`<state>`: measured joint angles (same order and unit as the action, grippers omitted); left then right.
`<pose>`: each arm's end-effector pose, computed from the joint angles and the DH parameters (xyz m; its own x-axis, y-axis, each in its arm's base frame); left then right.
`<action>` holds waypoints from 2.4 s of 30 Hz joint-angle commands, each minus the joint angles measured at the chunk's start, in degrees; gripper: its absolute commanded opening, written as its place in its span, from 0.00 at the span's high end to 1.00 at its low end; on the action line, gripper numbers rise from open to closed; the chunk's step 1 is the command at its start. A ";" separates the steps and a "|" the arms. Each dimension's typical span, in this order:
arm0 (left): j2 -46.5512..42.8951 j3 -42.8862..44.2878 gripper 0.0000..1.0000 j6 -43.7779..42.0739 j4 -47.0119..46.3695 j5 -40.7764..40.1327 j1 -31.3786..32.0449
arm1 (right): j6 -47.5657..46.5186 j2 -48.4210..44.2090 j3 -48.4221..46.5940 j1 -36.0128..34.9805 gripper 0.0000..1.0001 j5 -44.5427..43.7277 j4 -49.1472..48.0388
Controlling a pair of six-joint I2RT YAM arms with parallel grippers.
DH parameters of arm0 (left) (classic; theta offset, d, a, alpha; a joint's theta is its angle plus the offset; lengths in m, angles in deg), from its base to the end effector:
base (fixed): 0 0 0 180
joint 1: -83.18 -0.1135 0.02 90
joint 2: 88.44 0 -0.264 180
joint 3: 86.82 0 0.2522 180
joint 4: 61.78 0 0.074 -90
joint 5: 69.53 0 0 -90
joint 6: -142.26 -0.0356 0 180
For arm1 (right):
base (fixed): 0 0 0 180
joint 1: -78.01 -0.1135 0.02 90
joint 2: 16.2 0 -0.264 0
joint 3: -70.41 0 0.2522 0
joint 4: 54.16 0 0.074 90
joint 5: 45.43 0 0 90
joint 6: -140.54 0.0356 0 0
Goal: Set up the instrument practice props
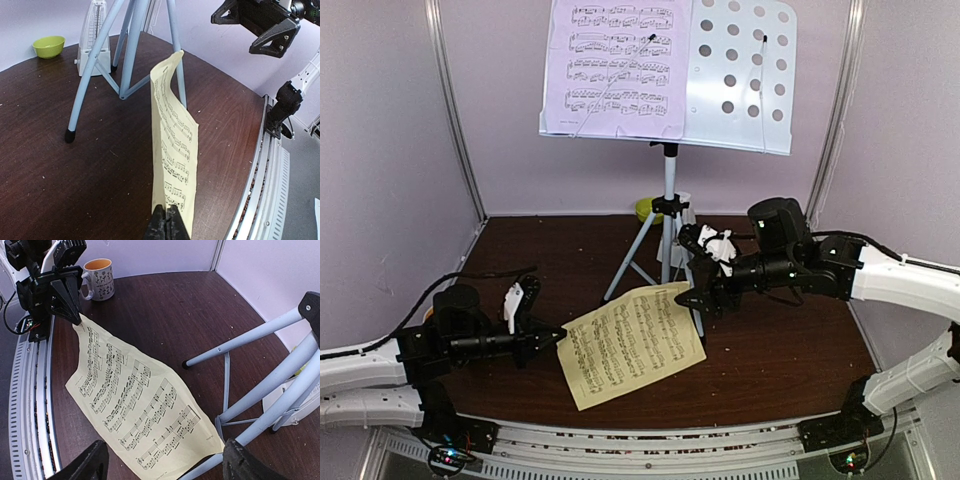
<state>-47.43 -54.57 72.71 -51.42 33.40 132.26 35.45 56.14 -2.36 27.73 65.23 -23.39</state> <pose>0.1071 -0.1357 0.2127 -0.5067 0.0647 -0.8597 0.7448 0.5350 -0.3988 0.1723 0.2270 0.3127 -0.0736 -0.4698 -0.8797 -0.9668 0.2500 -0.0526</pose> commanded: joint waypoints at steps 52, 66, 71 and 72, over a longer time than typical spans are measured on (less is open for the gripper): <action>-1.11 1.82 1.00 -1.20 -3.63 2.59 1.56 | -30.17 36.98 -44.22 -10.25 0.22 -9.76 28.95; 0.58 12.32 1.00 -11.33 10.84 3.18 3.74 | -36.06 41.06 -47.60 -13.14 0.42 -10.29 28.78; 0.00 15.55 1.00 -13.72 14.80 2.19 3.74 | -34.65 39.17 -45.20 -13.88 0.72 -11.07 27.58; -0.16 16.06 1.00 -14.10 15.72 1.66 3.74 | -34.16 38.17 -44.29 -13.87 0.77 -10.89 26.73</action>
<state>-46.71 -41.53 62.24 -39.20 35.87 135.81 -0.22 96.99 -48.28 14.33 54.89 4.85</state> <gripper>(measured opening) 0.004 0.316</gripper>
